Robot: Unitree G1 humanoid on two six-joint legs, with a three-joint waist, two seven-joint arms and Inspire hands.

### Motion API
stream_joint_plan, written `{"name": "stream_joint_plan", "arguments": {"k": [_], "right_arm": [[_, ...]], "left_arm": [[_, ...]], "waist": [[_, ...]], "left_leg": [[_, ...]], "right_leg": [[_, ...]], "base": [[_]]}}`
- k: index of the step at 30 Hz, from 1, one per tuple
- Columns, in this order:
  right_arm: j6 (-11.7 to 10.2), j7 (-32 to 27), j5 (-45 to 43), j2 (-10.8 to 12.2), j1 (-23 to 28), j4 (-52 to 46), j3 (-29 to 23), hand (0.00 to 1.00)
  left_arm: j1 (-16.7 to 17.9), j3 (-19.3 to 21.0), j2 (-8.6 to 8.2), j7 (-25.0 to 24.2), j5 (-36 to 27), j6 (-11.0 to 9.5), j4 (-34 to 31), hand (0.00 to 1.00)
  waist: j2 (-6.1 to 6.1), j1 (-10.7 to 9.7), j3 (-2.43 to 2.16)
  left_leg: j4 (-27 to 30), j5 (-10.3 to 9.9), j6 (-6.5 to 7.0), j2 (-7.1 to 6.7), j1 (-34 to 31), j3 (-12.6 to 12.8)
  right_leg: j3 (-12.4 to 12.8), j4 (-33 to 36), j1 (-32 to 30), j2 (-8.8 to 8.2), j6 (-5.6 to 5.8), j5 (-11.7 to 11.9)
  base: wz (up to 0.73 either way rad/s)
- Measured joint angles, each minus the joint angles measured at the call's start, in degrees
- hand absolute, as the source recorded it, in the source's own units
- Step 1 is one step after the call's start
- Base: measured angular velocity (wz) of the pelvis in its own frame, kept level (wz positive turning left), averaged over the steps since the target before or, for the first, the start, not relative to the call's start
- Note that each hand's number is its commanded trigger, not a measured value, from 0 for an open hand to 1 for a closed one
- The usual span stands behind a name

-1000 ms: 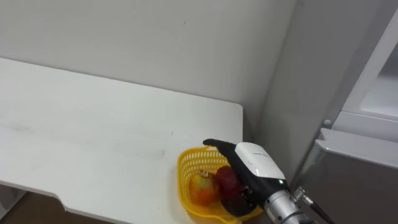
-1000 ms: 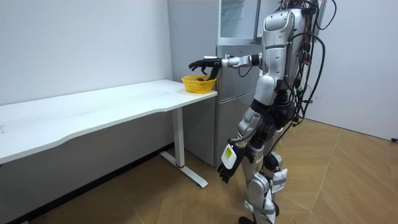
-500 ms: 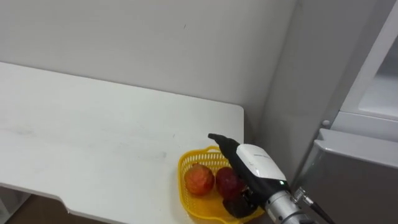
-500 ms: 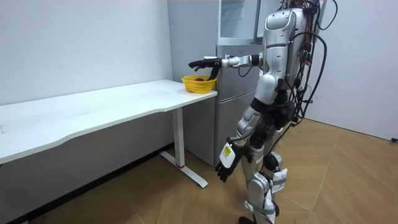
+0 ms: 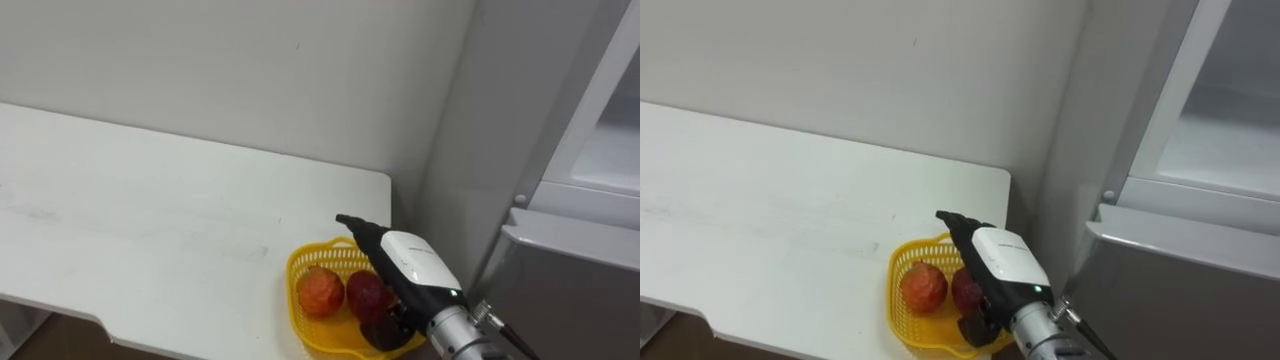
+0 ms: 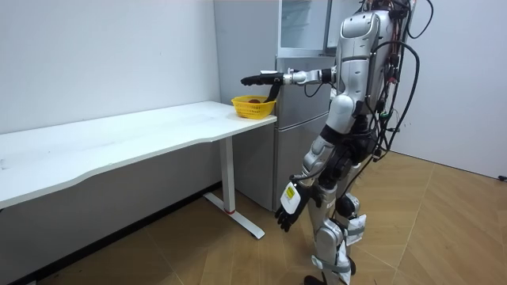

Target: Retrieve from the upper fridge

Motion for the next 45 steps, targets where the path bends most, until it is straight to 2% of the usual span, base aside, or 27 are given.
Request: {"name": "stream_joint_plan", "arguments": {"k": [7,11,17,24,29,32,34,35,38,39,40,45], "right_arm": [[-0.97,-0.09,1.89,0.21,0.02,-8.01,-0.99,0.0],[-3.01,-0.46,2.95,0.48,-0.06,-12.2,-4.71,0.0],[-3.4,-1.66,2.48,0.65,0.0,-18.14,-7.21,0.0],[-6.6,-4.69,5.03,0.85,0.28,-25.11,-8.24,0.0],[-7.13,-5.65,6.31,1.85,0.29,-31.59,-9.61,0.0],[-7.86,-6.19,10.34,2.2,0.41,-35.12,-10.67,0.0],[-8.87,-6.78,11.88,2.25,1.81,-36.53,-12.42,0.0],[-9.28,-7.61,11.8,2.15,3.18,-37.5,-14.06,0.0],[-10.19,-11.35,11.78,2.19,5.79,-39.03,-17.62,0.0],[-10.33,-13.03,11.62,2.18,6.59,-39.51,-18.62,0.0],[-10.42,-13.85,11.62,2.19,7.22,-39.88,-19.09,0.0],[-12.68,-20.48,11.33,2.17,11.77,-40.97,-22.69,0.0]], "left_arm": [[0.64,0.08,0.02,0.33,-0.3,-0.26,0.68,0.0],[0.28,0.25,-0.25,1.93,-0.05,-0.47,2.33,0.0],[0.35,0.48,-1.47,2.72,-0.03,-0.87,2.89,0.0],[0.27,0.52,-1.51,2.84,0.02,-2.33,3.4,0.0],[0.48,0.92,-1.55,3.16,0.1,-2.52,4.71,0.0],[0.5,0.96,-1.65,4.01,0.05,-2.55,4.69,0.0],[0.62,1.63,-1.71,4.03,0.07,-2.76,4.65,0.0],[0.8,2.91,-1.97,4.08,0.03,-3.02,4.66,0.0],[1.09,3.38,-2.18,4.92,-0.14,-3.75,5.05,0.0],[1.1,3.28,-2.21,5.27,-0.19,-3.82,5.25,0.0],[1.15,3.26,-2.24,5.45,-0.18,-3.83,5.26,0.0],[2.99,3.28,-2.36,7.01,-0.01,-4.23,6.74,0.0]], "waist": [[0.36,-1.28,0.25],[0.38,-1.48,0.27],[0.65,-1.79,0.44],[0.68,-2.08,0.39],[0.98,-3.15,0.28],[1.24,-3.38,0.18],[1.8,-4.35,0.0],[1.81,-4.79,-0.41],[2.39,-6.16,-0.53],[2.78,-6.6,-0.34],[2.69,-6.81,-0.5],[3.41,-9.35,-0.6]], "left_leg": [[-0.08,0.0,0.0,-0.04,0.84,-0.57],[-0.21,-0.02,0.0,0.07,1.06,0.01],[-0.45,-0.03,-0.01,0.16,1.12,0.63],[-1.17,-0.03,-0.01,0.3,1.91,1.34],[-1.15,-0.02,-0.01,0.28,2.03,1.55],[-1.15,-0.02,-0.01,0.39,2.54,2.57],[-1.17,-0.02,-0.01,0.5,2.82,2.6],[-1.21,-0.02,-0.01,0.51,2.89,2.6],[-1.23,-0.02,-0.01,0.48,3.02,2.61],[-1.23,-0.03,-0.01,0.48,3.03,2.77],[-1.23,-0.03,-0.02,0.51,3.04,2.94],[-1.47,-0.07,-0.08,0.65,3.65,4.41]], "right_leg": [[-0.12,-0.21,1.03,0.06,0.0,0.0],[0.13,-0.01,0.94,0.08,0.0,0.0],[0.77,0.24,0.5,0.23,0.0,0.0],[1.6,0.23,0.63,0.31,0.0,0.0],[2.15,0.05,0.54,0.37,0.0,0.0],[3.07,-0.11,0.64,0.34,0.0,0.0],[3.15,-0.12,1.02,0.34,0.0,0.0],[3.2,-0.09,1.2,0.33,0.0,0.0],[3.25,-0.02,1.39,0.29,0.0,0.0],[3.51,0.03,1.28,0.35,0.0,0.0],[3.82,0.15,1.14,0.43,0.0,0.0],[5.81,1.08,0.52,1.15,-0.11,0.07]], "base": [[0.04],[-0.07],[-0.05],[-0.04],[-0.02],[-0.13],[0.0],[0.0],[0.0],[-0.06],[-0.16],[-0.15]]}}
